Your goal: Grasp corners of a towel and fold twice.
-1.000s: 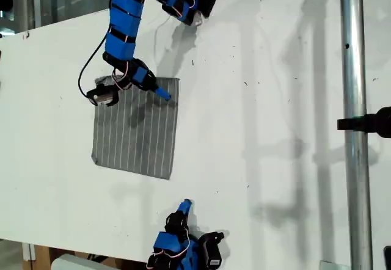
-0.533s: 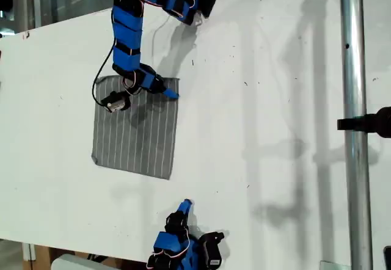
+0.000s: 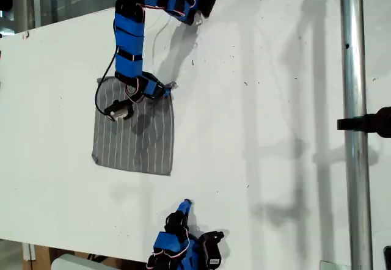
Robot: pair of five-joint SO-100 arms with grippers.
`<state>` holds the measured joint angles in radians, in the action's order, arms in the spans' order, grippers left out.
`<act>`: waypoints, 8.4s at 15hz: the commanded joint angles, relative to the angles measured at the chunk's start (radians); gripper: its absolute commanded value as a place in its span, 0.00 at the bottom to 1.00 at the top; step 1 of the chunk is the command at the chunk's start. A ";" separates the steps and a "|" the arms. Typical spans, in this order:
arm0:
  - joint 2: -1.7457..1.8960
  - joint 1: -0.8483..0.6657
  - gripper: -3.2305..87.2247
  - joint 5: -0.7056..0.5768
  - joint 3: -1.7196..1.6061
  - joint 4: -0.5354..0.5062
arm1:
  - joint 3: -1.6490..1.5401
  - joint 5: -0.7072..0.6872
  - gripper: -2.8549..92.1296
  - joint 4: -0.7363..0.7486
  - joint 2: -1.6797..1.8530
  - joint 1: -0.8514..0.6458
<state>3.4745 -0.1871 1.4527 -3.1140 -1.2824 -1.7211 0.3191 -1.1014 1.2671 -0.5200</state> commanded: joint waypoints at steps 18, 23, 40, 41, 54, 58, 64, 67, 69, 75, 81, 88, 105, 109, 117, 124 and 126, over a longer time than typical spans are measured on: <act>-1.891 -0.428 0.43 -1.101 1.781 -0.253 | -0.002 0.005 0.03 0.034 0.009 0.029; -2.194 -0.433 0.41 -1.111 1.715 -0.048 | -0.002 0.005 0.03 0.034 0.011 0.029; -2.434 -0.434 0.00 -1.086 1.781 -0.055 | -0.025 0.002 0.03 0.046 0.035 0.015; -2.407 -0.420 0.00 -1.081 1.778 -0.055 | -0.037 0.006 0.03 0.046 0.052 0.015; -1.565 -0.184 0.00 -0.808 1.305 -0.015 | -0.060 0.282 0.03 -0.298 0.630 0.334; -1.617 -0.448 0.00 -1.037 1.388 0.100 | -0.003 0.038 0.03 -0.155 0.526 -0.058; -1.888 -0.655 0.00 -1.258 1.756 0.155 | 0.310 -0.152 0.03 -0.120 0.391 -0.350; -1.894 -0.684 0.00 -1.252 1.766 0.155 | 0.273 -0.147 0.03 -0.114 0.456 -0.336; -1.893 -0.680 0.00 -1.210 1.643 0.175 | 0.156 -0.100 0.03 -0.100 0.430 -0.273; -2.011 -0.624 0.01 -1.111 1.408 0.333 | -0.017 -0.002 0.03 0.060 0.166 -0.183; -2.049 -0.566 0.07 -1.081 1.382 0.304 | 0.054 0.002 0.03 0.074 -0.008 -0.206; -1.525 -0.653 0.28 -0.857 1.281 -0.057 | -0.031 0.143 0.39 -0.149 0.371 -0.293; 0.000 0.043 0.12 -0.328 0.038 0.164 | -0.724 0.558 0.52 0.307 0.838 -0.290; 0.000 0.057 0.11 -0.287 0.032 0.133 | -0.546 0.600 0.49 0.442 0.508 -0.272; 0.000 0.081 0.10 -0.256 0.032 0.132 | -0.373 0.713 0.03 0.580 0.298 -0.219; 0.000 0.077 0.10 -0.272 0.003 0.163 | -0.586 0.742 0.03 -0.360 1.295 -0.183; 0.000 0.078 0.10 -0.273 0.000 0.167 | -0.459 0.759 0.03 -0.324 1.295 -0.106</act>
<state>3.4683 -0.1135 1.1842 -3.1078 -1.1459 -2.2810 1.0661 -1.4404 2.5265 -0.6611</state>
